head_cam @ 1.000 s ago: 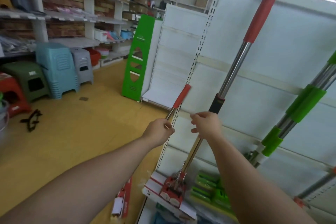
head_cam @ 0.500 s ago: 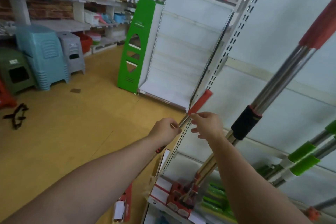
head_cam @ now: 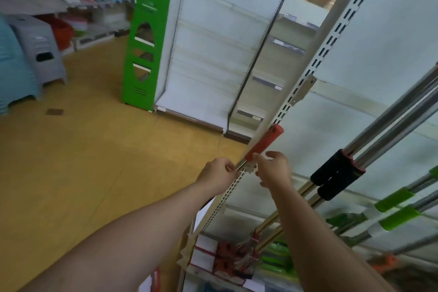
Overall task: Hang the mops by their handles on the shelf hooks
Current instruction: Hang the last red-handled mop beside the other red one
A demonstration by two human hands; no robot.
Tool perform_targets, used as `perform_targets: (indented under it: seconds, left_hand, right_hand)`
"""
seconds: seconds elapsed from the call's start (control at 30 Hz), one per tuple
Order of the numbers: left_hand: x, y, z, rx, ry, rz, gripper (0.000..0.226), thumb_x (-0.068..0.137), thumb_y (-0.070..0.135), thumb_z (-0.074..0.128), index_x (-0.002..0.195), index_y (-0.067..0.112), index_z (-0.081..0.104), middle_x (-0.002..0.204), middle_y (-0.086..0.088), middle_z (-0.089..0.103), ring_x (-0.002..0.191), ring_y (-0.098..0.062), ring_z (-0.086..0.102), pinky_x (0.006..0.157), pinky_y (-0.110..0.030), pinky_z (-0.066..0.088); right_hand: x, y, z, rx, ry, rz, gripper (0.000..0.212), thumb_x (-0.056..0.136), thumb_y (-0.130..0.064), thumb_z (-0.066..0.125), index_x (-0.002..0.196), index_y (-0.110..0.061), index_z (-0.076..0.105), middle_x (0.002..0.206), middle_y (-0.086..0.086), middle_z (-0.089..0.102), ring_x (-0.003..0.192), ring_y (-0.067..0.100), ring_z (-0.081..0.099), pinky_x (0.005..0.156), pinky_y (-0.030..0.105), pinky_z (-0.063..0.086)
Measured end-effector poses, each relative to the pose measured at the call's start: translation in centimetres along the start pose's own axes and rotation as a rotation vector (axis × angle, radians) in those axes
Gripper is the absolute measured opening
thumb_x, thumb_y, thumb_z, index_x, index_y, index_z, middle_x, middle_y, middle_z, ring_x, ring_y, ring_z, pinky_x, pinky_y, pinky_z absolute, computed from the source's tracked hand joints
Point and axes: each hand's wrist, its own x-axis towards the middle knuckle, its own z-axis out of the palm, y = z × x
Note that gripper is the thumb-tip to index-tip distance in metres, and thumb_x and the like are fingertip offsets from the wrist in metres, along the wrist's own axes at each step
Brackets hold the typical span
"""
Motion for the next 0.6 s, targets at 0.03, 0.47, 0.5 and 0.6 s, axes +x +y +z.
perform_targets:
  seconds: [0.03,0.47,0.5,0.6]
  left_hand:
    - [0.5,0.2,0.1,0.006,-0.005,0.0,0.024,0.091,0.042,0.068,0.11,0.027,0.07,0.109,0.003,0.071,0.092,-0.019,0.068,0.085,-0.038,0.061]
    - [5.3,0.9,0.9,0.119,-0.158,0.046,0.058,0.095,0.036,0.066,0.149,0.03,0.044,0.149,0.001,0.054,0.127,-0.025,0.058,0.1,-0.039,0.053]
    - [5.4,0.7,1.0,0.13,-0.174,0.055,0.06,0.095,0.035,0.066,0.15,0.031,0.043,0.15,0.001,0.053,0.129,-0.025,0.057,0.102,-0.04,0.052]
    - [5.6,0.2,1.2,0.106,-0.202,0.083,0.059,0.095,0.033,0.067,0.149,0.032,0.043,0.144,0.001,0.059,0.122,-0.025,0.061,0.099,-0.039,0.053]
  right_hand:
    - [0.4,-0.1,0.1,0.007,0.014,0.015,0.06,0.093,-0.04,0.071,0.144,-0.014,0.051,0.097,0.003,0.069,0.097,0.027,0.073,0.09,0.053,0.062]
    - [4.1,-1.9,1.4,0.031,0.039,0.073,0.05,0.097,-0.047,0.068,0.135,-0.018,0.054,0.109,0.005,0.072,0.092,0.023,0.072,0.087,0.046,0.063]
    - [4.1,-1.8,1.7,0.025,0.044,0.072,0.049,0.096,-0.048,0.068,0.133,-0.019,0.055,0.11,0.005,0.072,0.093,0.024,0.072,0.088,0.048,0.063]
    - [4.2,-1.7,2.4,-0.015,0.055,0.05,0.039,0.096,-0.05,0.066,0.123,-0.024,0.055,0.109,0.004,0.072,0.084,0.019,0.07,0.086,0.048,0.063]
